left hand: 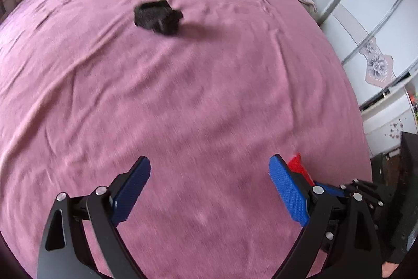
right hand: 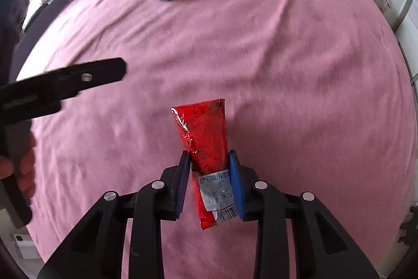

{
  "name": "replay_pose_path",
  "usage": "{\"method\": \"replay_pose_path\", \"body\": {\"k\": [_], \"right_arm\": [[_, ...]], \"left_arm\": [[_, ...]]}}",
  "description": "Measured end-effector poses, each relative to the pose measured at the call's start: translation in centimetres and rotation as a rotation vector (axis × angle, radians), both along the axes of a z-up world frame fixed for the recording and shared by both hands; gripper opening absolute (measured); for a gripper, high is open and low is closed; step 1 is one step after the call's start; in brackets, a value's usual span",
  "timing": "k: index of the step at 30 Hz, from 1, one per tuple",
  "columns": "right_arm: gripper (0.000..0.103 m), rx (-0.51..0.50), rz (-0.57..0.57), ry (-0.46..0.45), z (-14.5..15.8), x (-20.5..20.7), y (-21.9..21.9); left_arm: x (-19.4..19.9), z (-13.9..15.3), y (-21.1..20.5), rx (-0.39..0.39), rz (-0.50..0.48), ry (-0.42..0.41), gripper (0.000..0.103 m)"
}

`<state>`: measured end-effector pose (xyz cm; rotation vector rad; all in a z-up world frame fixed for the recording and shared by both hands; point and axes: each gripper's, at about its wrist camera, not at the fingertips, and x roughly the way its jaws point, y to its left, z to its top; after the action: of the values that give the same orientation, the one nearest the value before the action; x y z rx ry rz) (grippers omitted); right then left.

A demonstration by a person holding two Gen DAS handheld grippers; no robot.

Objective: Collect trash
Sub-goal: 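Grasp the red wrapper with the right tool while the left grasps the black sock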

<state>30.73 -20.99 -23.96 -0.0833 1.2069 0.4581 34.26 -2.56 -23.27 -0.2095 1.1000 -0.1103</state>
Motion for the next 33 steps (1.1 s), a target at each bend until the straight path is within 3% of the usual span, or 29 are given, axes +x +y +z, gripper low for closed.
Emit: {"method": "replay_pose_path", "body": {"k": [14, 19, 23, 24, 26, 28, 33], "right_arm": [[0.029, 0.136, -0.071, -0.038, 0.9, 10.4, 2.6], [0.029, 0.164, -0.090, -0.033, 0.3, 11.3, 2.7], [0.029, 0.181, -0.103, -0.019, -0.3, 11.2, 2.6], [0.029, 0.183, -0.104, -0.014, -0.4, 11.1, 2.5], [0.029, 0.184, -0.102, -0.009, -0.6, 11.0, 2.4], [0.029, 0.182, -0.098, -0.008, -0.5, 10.8, 2.4], [0.029, 0.179, -0.095, -0.007, 0.1, 10.1, 2.1]], "left_arm": [[14.4, -0.4, 5.9, 0.054, 0.147, -0.063, 0.092], [18.7, -1.6, 6.8, 0.072, 0.163, -0.038, 0.092], [21.1, -2.5, 7.2, 0.041, 0.153, -0.006, 0.091], [21.5, -2.8, 7.1, 0.046, 0.145, 0.009, 0.088], [21.8, -3.3, 6.9, 0.038, 0.124, 0.020, 0.070], [21.5, -3.5, 6.4, 0.023, 0.103, 0.026, 0.059], [19.7, -2.8, 4.2, 0.049, 0.024, 0.013, 0.046]]}}
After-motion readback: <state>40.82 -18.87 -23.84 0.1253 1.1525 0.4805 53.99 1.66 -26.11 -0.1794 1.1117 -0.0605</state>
